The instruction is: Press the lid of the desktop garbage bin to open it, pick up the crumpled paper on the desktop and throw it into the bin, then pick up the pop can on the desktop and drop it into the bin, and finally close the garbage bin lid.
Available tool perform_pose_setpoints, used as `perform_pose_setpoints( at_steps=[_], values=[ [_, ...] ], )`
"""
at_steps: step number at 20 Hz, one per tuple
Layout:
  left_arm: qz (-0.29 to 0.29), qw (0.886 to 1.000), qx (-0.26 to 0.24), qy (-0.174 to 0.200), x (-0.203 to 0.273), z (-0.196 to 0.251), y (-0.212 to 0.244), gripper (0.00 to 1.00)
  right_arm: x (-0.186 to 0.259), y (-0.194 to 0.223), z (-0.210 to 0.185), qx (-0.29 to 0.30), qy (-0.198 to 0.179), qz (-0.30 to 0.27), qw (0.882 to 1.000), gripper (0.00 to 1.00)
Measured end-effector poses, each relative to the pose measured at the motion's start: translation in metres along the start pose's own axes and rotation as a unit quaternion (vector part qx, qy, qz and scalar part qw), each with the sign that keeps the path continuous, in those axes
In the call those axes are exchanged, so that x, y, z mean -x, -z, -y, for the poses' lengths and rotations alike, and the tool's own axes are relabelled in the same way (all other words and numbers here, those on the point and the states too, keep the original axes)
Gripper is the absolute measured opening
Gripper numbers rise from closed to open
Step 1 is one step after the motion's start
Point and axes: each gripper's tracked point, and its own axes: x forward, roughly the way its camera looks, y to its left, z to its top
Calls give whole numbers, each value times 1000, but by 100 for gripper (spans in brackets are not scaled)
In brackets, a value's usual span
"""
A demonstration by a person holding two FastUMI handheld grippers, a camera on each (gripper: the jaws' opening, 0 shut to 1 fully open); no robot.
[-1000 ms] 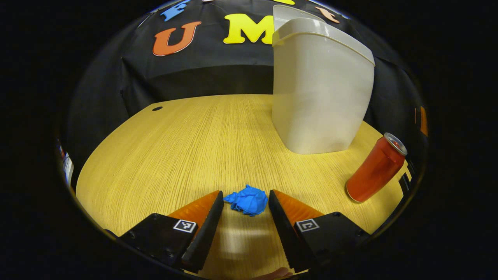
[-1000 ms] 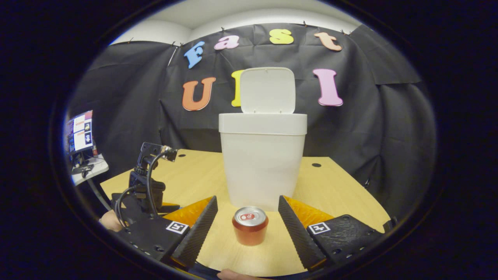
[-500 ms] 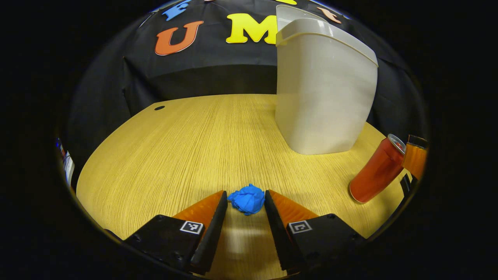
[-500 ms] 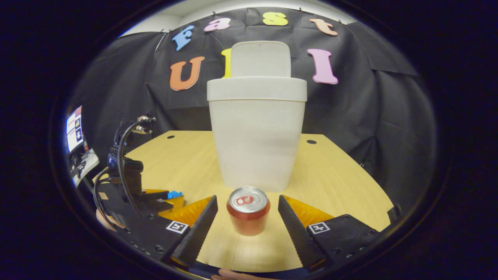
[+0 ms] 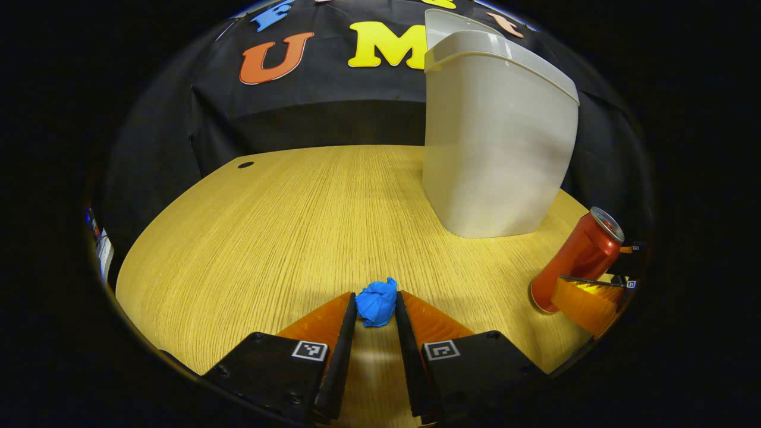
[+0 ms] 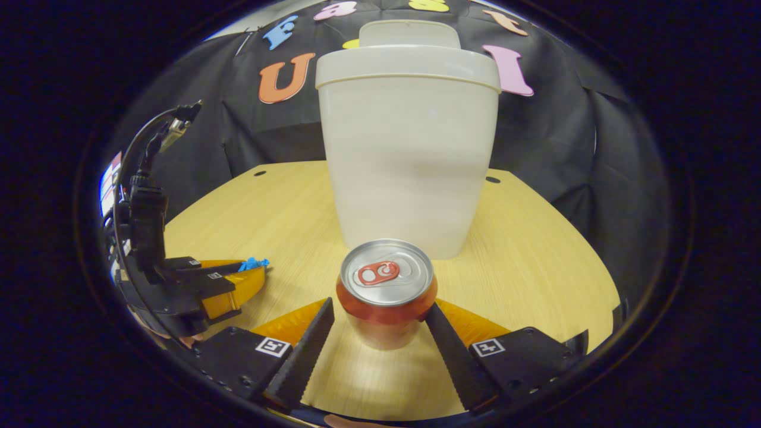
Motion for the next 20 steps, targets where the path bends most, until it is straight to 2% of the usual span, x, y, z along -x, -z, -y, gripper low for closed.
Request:
perform_pose_setpoints(
  at_steps=[3,4,6,9,12,15,18,20],
  values=[
    [-1,1000,1,-3,0,-1,0,45,-6,-1,3,-9,3,1,1000,90],
    [1,1000,2,-5,0,-1,-1,45,-6,-3,2,-14,-2,3,1000,83],
    [15,1000,5,-10,3,-2,-8,45,1,-9,-2,-18,-15,14,1000,81],
    [28,999,-6,-21,7,-3,-18,45,17,-23,0,-8,-10,46,999,80],
    [33,999,1,-17,13,-2,-29,45,33,-38,0,2,-6,73,997,80],
    [71,997,-7,-33,31,-4,-61,45,52,-52,2,10,-9,99,995,80],
    [115,993,-7,-37,52,-1,-74,45,78,-67,13,30,8,143,989,80],
    [143,989,-6,-39,73,-2,-87,44,96,-74,10,37,0,159,987,78]
  ],
)
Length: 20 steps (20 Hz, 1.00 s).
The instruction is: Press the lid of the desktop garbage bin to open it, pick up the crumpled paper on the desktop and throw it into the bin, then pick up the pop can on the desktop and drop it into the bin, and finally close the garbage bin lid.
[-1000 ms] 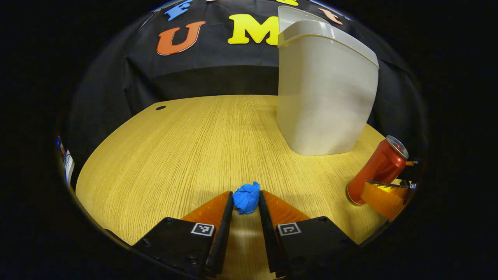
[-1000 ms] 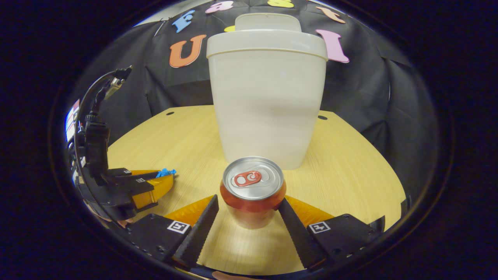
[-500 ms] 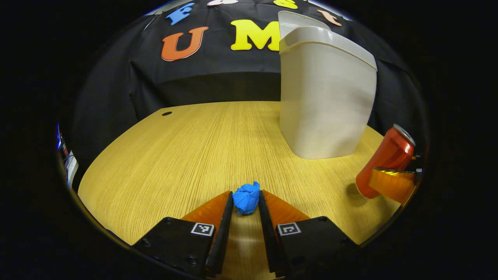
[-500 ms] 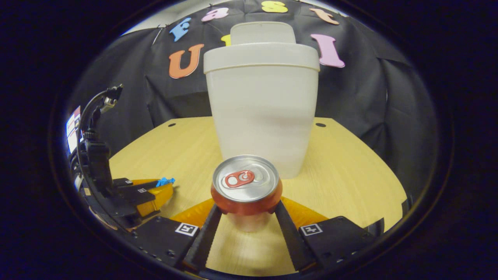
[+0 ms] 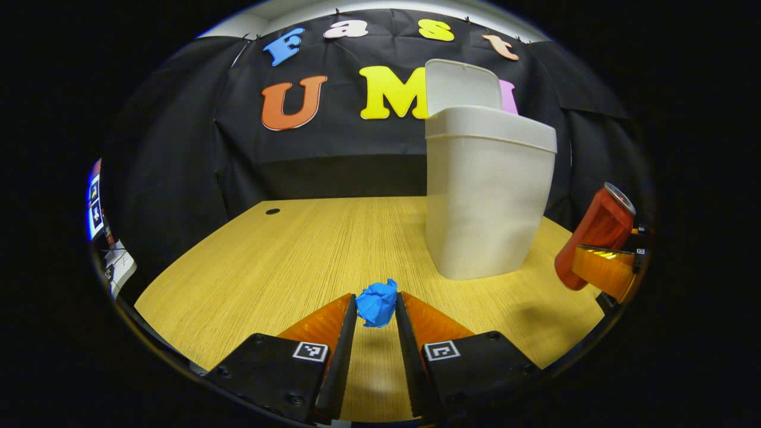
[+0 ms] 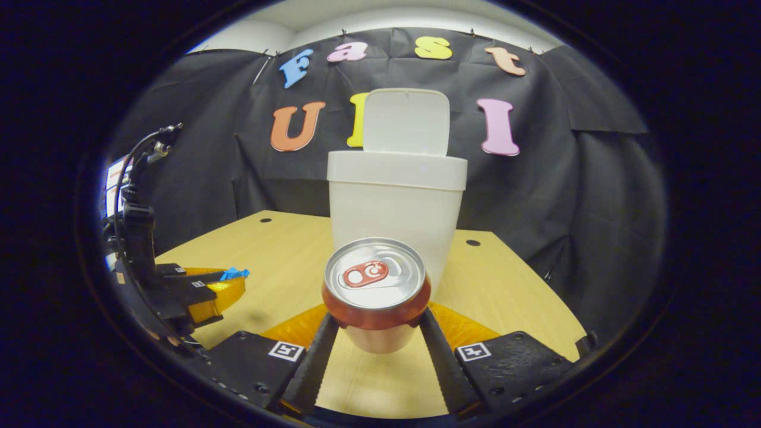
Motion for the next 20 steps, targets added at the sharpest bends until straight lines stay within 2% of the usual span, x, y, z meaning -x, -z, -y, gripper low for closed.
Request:
perform_pose_setpoints(
  at_steps=[8,14,20],
  values=[
    [88,996,16,15,48,15,-79,44,67,-51,11,20,-15,83,996,79],
    [108,994,18,29,54,38,-123,44,97,-72,28,21,-10,123,992,78],
    [117,993,12,4,28,42,-161,44,101,-78,51,7,0,128,992,78]
  ],
)
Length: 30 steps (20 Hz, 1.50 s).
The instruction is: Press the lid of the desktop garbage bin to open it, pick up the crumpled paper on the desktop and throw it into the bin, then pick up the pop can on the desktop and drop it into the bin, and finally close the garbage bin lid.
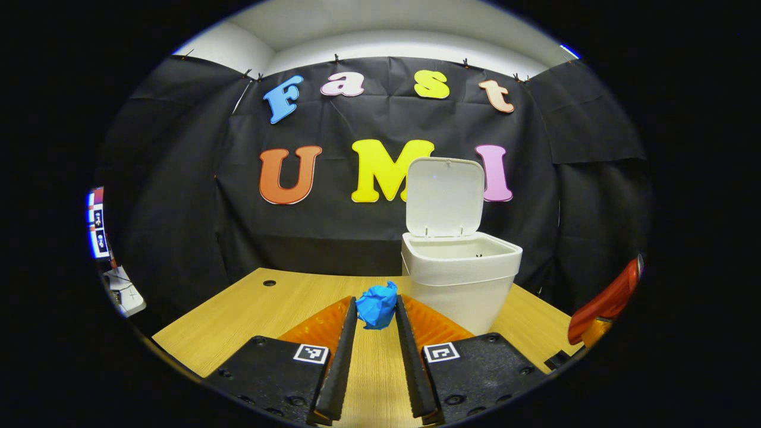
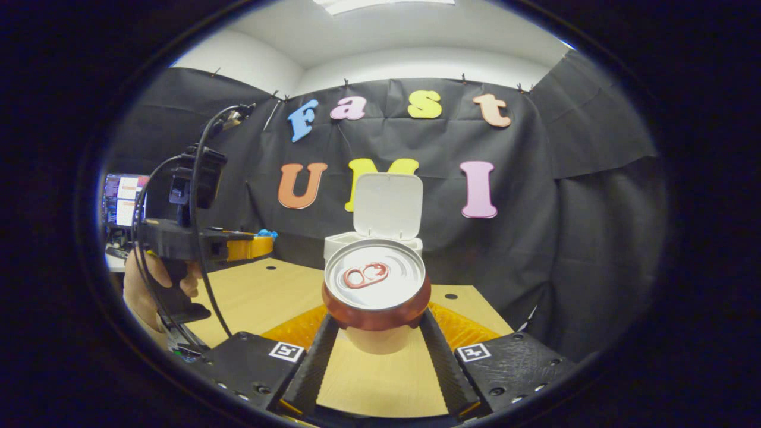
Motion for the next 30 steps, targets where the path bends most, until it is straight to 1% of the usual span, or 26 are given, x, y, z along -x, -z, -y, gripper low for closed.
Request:
perform_pose_setpoints(
  at_steps=[4,6,8,9,10,12,15,18,19,21,23,25,28,30],
  values=[
    [13,1000,-10,-10,-35,8,-23,43,-1,-1,7,-2,2,1,1000,78],
    [19,1000,-10,-2,-53,21,-33,44,-3,-1,11,-1,2,-1,1000,78],
    [18,1000,2,17,-70,38,-38,43,-6,-2,19,-3,4,0,1000,78],
    [23,1000,3,14,-77,41,-44,44,-5,-2,22,-5,4,1,1000,78],
    [34,999,-1,11,-85,44,-53,43,-5,-3,27,-7,8,1,1000,78],
    [60,998,1,26,-102,62,-67,41,-5,-4,37,-9,15,3,1000,79],
    [68,997,13,43,-127,83,-70,41,-4,-8,49,-12,21,9,1000,78],
    [36,997,19,58,-144,102,-52,41,-4,-11,63,-20,34,15,999,77],
    [28,997,24,66,-145,108,-48,42,-4,-12,65,-21,36,16,999,79],
    [19,997,28,75,-146,115,-44,41,-4,-11,69,-25,36,16,999,78],
    [19,996,16,81,-145,118,-43,42,-7,-10,71,-27,37,15,999,77],
    [19,995,7,94,-142,124,-43,42,-9,-7,70,-25,35,12,999,77],
    [25,995,-8,97,-139,127,-43,41,-11,-5,64,-15,31,7,999,78],
    [21,996,-22,89,-135,124,-41,50,-12,-4,61,-11,29,8,999,78]
  ],
)
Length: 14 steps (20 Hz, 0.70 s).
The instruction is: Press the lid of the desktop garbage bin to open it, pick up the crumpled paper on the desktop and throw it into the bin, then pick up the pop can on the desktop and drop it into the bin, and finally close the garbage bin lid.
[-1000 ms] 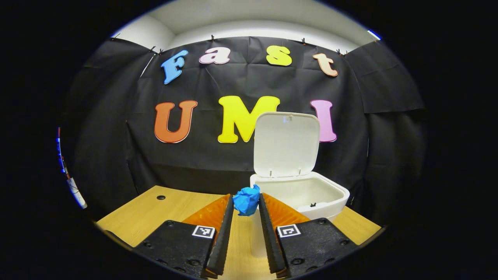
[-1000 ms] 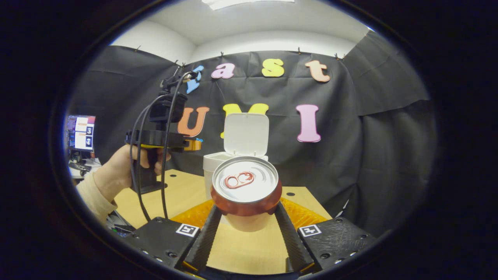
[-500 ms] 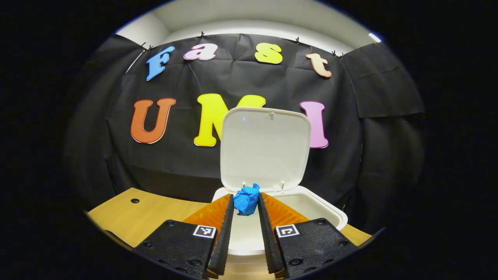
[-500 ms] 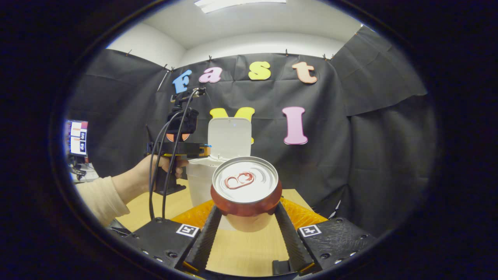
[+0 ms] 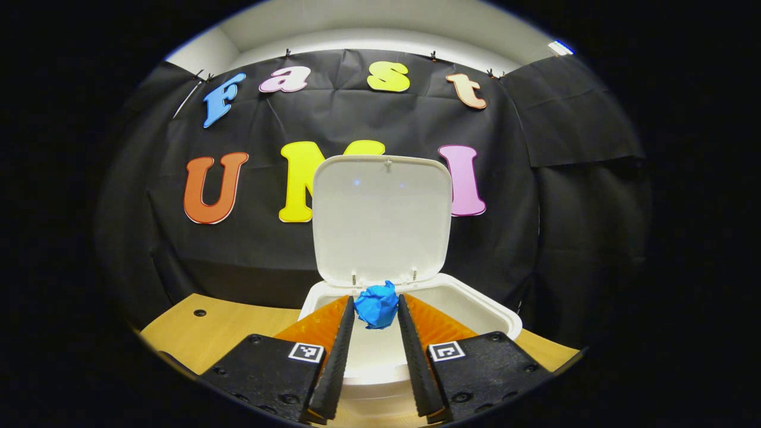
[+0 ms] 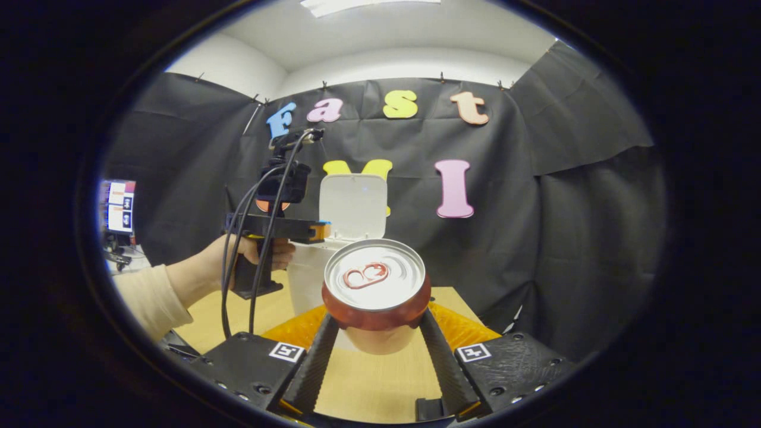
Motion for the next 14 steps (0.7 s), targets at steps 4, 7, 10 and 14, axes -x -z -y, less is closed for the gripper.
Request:
perform_pose_setpoints(
  at_steps=[4,7,10,14],
  values=[
    [-9,1000,8,10,13,4,6,82,-1,0,-3,-11,-4,2,1000,79],
    [-9,1000,-11,-11,31,-4,5,94,1,0,-9,-11,-6,6,1000,79],
    [-5,999,-24,-27,54,-13,7,98,2,1,-20,-3,-12,7,1000,78],
    [15,997,-45,-53,98,-30,9,98,-2,1,-35,-31,-18,6,999,78]
  ],
)
